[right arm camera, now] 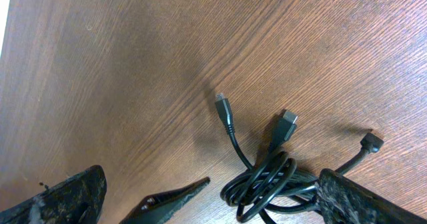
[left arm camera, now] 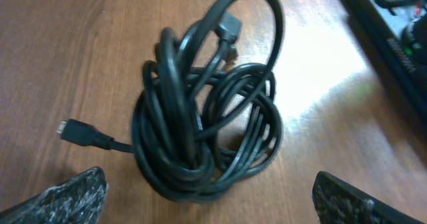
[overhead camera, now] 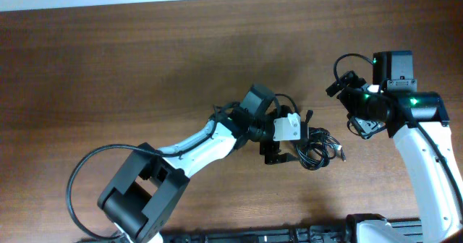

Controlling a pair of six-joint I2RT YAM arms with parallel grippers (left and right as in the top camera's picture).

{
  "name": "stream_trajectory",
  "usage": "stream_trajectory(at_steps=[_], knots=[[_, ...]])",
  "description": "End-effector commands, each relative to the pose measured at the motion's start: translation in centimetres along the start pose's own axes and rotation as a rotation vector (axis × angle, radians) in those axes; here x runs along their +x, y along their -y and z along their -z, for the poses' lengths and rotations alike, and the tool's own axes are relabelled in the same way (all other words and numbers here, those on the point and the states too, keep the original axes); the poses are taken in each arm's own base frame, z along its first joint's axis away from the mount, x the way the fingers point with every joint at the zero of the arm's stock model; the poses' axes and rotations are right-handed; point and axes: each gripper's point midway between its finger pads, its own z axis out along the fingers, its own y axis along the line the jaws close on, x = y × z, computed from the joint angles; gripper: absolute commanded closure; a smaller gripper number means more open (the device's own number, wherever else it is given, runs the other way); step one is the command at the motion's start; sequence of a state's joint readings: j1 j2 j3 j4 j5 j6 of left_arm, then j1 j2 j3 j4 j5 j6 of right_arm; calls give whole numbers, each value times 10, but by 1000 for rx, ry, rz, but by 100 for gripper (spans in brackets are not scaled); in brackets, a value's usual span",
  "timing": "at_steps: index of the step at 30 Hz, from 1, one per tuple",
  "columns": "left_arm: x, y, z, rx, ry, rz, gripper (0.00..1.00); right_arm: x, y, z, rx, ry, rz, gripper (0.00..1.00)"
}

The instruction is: Untangle cables

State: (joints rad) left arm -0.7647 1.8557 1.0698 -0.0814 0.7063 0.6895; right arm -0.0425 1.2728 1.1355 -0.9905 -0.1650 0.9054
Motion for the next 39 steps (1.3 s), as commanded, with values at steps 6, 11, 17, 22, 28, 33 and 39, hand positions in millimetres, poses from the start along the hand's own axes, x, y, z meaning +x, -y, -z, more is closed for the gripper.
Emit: stream_trajectory(at_steps=[6,11,17,22,28,33,39], knots=[[12,-15,-12,-44,-14,-27,0,-6,-2,4,-3,29,10,1],[9,-28,-22,-81,31,-74,16,-7,-3,4,-6,32,11,1],[9,-28,-22,-82,32,-75,51,-8,-4,4,-11,36,12,1],[9,-28,-22,-82,32,-75,100,-8,-4,4,-11,36,12,1],[32,-50,-1,-144,-18,66,100,-7,-2,4,-5,30,50,1],[36,-79,75,-273,-42,229,100,8,-18,5,-103,-38,430,1],[-27,-57,148,-353,-11,-27,100,55,-57,23,-452,-190,826,1]])
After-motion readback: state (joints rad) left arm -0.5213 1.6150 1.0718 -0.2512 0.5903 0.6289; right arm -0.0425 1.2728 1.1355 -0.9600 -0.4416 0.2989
